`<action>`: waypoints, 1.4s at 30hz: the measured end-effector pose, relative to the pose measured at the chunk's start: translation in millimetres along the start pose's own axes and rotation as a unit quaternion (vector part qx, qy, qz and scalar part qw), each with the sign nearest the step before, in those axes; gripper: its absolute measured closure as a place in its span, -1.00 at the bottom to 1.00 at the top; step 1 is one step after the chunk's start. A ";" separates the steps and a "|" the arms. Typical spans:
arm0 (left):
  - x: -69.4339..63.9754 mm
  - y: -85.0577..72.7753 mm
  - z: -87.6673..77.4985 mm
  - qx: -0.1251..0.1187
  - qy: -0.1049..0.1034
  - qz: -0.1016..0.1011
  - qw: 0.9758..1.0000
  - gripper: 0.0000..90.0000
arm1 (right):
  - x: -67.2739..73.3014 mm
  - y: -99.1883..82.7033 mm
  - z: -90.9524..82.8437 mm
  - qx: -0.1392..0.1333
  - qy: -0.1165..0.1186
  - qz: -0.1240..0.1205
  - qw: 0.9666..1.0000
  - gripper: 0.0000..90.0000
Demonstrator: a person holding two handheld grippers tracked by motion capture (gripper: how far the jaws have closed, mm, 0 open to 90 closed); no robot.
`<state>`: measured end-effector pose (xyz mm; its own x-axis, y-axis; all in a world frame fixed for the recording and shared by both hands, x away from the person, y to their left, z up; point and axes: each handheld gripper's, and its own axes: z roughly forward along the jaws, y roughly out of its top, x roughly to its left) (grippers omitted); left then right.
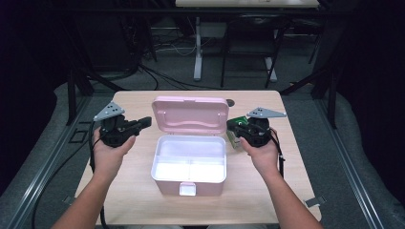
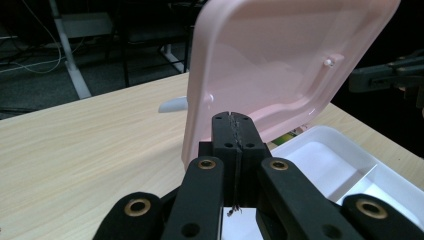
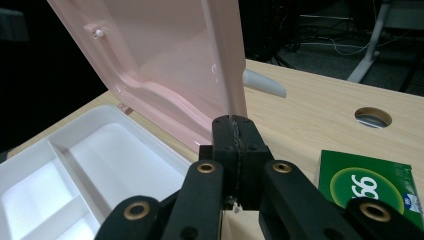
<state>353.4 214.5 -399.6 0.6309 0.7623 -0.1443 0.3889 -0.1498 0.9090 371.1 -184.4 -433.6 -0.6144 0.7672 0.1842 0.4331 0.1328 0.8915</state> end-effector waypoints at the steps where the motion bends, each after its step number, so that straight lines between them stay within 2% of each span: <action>1: 0.2 -1.2 -0.2 -0.002 -0.002 0.001 1.000 1.00 | -1.3 0.0 1.2 0.002 0.001 0.003 1.000 0.99; 4: 0.9 -4.8 -0.8 -0.002 -0.005 0.004 1.000 1.00 | -3.2 -0.9 4.2 0.006 -0.002 0.003 1.000 1.00; 8: 4.0 -9.8 -1.0 0.002 -0.005 -0.003 1.000 1.00 | -1.7 -1.4 4.8 0.010 0.001 0.002 1.000 1.00; 15: 3.9 -12.4 0.3 0.003 -0.008 -0.003 1.000 1.00 | -4.0 1.9 9.3 0.015 -0.009 0.001 1.000 1.00; 17: 3.1 -13.6 1.0 0.005 -0.011 -0.001 1.000 1.00 | -5.5 2.3 10.1 0.014 0.000 0.002 1.000 1.00; 18: 2.9 -14.4 1.4 0.007 -0.011 0.000 1.000 1.00 | -4.8 2.4 10.9 0.014 -0.008 0.002 1.000 1.00; 23: 5.8 -19.9 4.5 0.012 -0.012 -0.003 1.000 1.00 | -6.3 2.6 13.1 0.023 -0.017 -0.001 1.000 1.00; 26: 6.8 -22.8 5.1 0.014 -0.012 -0.004 1.000 1.00 | -6.7 2.4 13.4 0.024 -0.016 0.000 1.000 1.00; 36: 4.9 -24.2 4.6 0.018 -0.016 0.002 1.000 1.00 | -3.0 -0.4 7.5 0.020 -0.009 -0.006 1.000 1.00; 42: 5.3 -24.5 5.4 0.029 -0.013 0.005 0.999 0.96 | -1.4 -4.1 1.0 0.013 -0.007 -0.006 1.000 1.00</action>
<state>350.8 218.8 -424.8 0.6513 0.7446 -0.1462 0.4203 -0.1936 0.8865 370.9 -185.4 -438.0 -0.6106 0.7738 0.1685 0.4435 0.1577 0.8823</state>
